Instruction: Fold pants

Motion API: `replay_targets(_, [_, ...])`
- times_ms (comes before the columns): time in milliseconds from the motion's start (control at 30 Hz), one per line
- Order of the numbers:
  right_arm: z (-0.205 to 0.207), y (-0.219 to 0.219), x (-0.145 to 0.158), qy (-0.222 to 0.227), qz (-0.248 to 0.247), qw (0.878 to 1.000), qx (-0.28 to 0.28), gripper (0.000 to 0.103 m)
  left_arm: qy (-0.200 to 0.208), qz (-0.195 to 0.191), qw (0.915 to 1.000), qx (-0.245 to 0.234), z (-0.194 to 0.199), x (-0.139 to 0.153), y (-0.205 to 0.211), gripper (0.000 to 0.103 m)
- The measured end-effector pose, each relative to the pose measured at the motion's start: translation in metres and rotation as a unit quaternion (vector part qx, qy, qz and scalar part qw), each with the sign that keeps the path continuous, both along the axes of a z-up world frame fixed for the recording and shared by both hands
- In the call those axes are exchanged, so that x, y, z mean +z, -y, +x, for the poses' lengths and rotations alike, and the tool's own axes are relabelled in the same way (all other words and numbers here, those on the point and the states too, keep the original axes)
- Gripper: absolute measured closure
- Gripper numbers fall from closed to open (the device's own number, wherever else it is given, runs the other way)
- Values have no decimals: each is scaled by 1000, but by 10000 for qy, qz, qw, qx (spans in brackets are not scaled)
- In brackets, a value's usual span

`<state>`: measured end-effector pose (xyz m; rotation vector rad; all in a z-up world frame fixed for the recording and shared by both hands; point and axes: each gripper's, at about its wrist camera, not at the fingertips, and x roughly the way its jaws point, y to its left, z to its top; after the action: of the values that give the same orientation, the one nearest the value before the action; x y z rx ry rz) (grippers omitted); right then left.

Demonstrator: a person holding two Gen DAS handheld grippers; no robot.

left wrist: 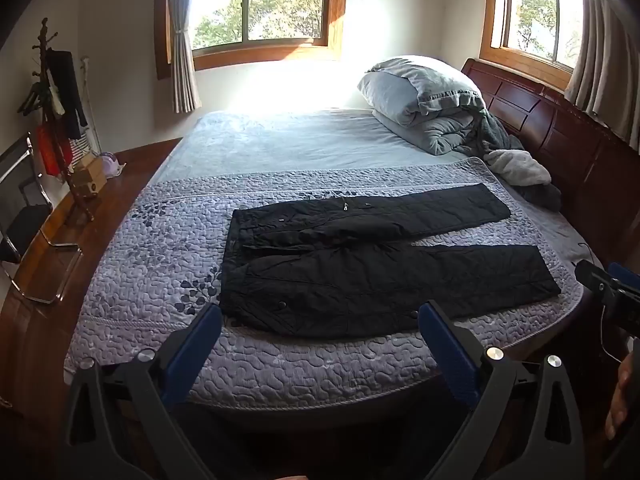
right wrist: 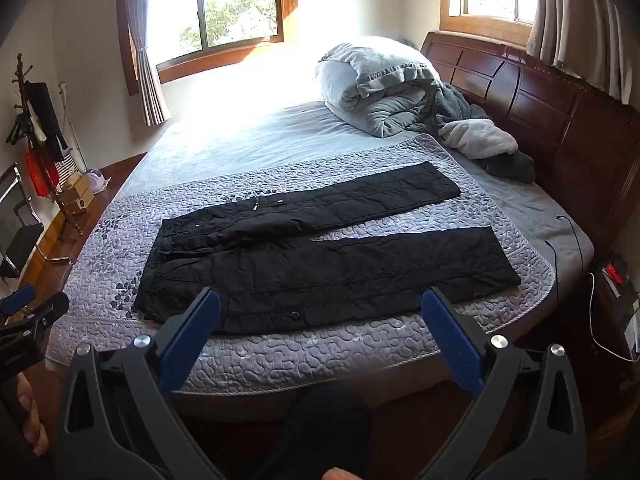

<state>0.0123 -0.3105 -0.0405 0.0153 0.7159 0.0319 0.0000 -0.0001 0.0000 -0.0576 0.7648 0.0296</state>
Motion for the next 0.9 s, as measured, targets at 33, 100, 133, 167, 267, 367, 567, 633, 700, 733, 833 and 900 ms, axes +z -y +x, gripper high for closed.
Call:
replay_targets(33, [0, 0, 0, -6, 25, 10000, 12, 2, -5, 14, 10000, 0, 0, 0, 0, 4])
replay_targets(100, [0, 0, 0, -18, 0, 10000, 1, 2, -13, 4, 10000, 3, 1, 0, 1, 4])
replay_targets(133, [0, 0, 0, -21, -3, 10000, 5, 2, -13, 8, 10000, 7, 1, 0, 1, 4])
replay_targets(167, [1, 0, 0, -23, -5, 10000, 5, 2, -14, 6, 10000, 9, 1, 0, 1, 4])
replay_targets(267, [1, 0, 0, -17, -23, 10000, 9, 2, -22, -4, 10000, 19, 2, 0, 2, 4])
replay_targets(367, [-1, 1, 1, -17, -9, 10000, 17, 2, 3, -16, 10000, 5, 2, 5, -6, 4])
replay_targets(567, [1, -1, -2, -12, -31, 10000, 15, 2, 7, -16, 10000, 13, 2, 8, -7, 4])
replay_targets(633, [2, -1, -2, -24, -37, 10000, 16, 2, 12, -11, 10000, 33, 2, 4, -3, 4])
replay_targets(700, [1, -1, 1, -31, -63, 10000, 14, 2, 18, -20, 10000, 30, 2, 5, -4, 4])
replay_targets(733, [1, -1, 2, -31, -68, 10000, 13, 2, 12, -19, 10000, 32, 3, 4, -4, 4])
replay_targets(833, [1, -2, 3, -15, -64, 10000, 3, 2, 9, -13, 10000, 26, 3, 3, -3, 4])
replay_targets(900, [2, -1, 1, -14, -54, 10000, -4, 2, 11, 4, 10000, 20, 3, 3, -2, 4])
